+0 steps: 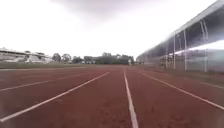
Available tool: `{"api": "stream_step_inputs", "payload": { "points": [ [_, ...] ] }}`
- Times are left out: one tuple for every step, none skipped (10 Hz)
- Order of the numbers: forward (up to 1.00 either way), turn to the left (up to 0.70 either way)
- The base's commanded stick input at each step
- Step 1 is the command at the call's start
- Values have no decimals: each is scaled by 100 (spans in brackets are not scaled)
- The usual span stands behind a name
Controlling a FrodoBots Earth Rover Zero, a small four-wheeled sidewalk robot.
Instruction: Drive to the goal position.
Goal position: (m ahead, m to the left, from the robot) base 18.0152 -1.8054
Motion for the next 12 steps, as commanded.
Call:
{"api": "stream_step_inputs", "payload": {
  "points": [
    [45,0],
    [45,0],
    [45,0],
    [45,0],
    [45,0],
    [45,0],
    [45,0],
    [45,0],
    [45,0],
    [45,0],
    [45,0],
    [45,0]
  ]
}}
